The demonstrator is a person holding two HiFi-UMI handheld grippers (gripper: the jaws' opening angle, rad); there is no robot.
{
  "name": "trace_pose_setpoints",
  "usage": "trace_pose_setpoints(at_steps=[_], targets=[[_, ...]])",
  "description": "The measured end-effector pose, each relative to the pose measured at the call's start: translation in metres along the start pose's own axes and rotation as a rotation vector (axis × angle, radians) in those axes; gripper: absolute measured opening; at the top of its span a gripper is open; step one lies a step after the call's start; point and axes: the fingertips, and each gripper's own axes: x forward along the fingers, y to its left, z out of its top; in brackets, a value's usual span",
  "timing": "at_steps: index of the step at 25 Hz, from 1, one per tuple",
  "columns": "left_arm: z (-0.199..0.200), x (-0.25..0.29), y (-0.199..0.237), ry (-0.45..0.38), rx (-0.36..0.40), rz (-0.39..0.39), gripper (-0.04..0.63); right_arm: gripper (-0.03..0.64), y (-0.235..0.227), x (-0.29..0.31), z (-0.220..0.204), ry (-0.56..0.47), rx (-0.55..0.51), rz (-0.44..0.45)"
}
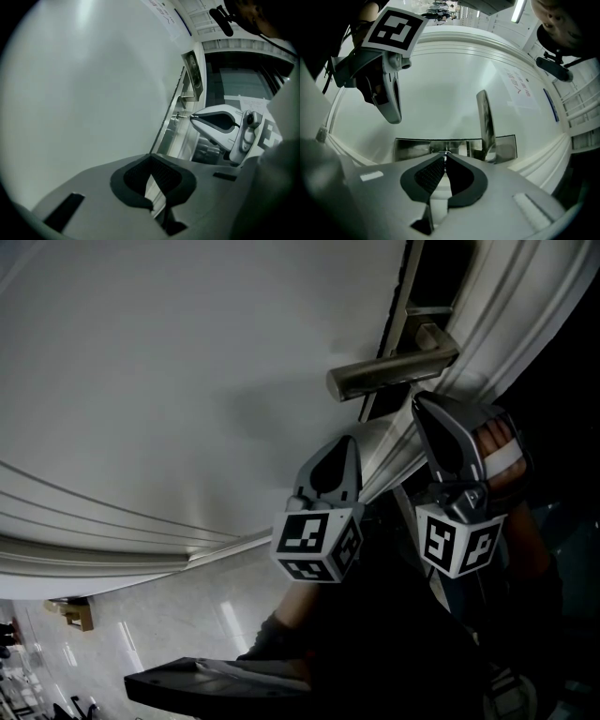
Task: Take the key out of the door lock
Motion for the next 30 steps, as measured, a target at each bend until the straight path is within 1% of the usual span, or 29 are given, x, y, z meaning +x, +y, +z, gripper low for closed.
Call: trace_pose_setpoints(at_steps=[6,10,16,22,30], targets=[[-0.0014,-0.0002,0.0014,0.011,0.004,0.009,0.000,0.012,0.0001,-0.0005,0.0001,0.000,0.001,-0.002],[-0.0012,0.0009,0.0008,0.001,0.012,0.002,0.000,0.012,0.0006,-0.0016,-0.0004,-0.001,0.001,-0.001],[-0.0045,0.0005,-0.0010,0.006,0.001,-0.004,0.000,0.012,0.0003,-0.0033,-0.0001,-0.001,0.001,-0.001],[-0.0003,0.0002,-0.0015,0.001,0.001,0.005,0.000,0.012,-0.0001,-0.0045,0.0003,-0.002,0.000,-0.002],[-0.0024,-0.0010,-0.0022,0.003,0.003,-0.003,0.000,0.012,-0.0003,-0.0073,0.0015,-0.003,0.003,-0.001]])
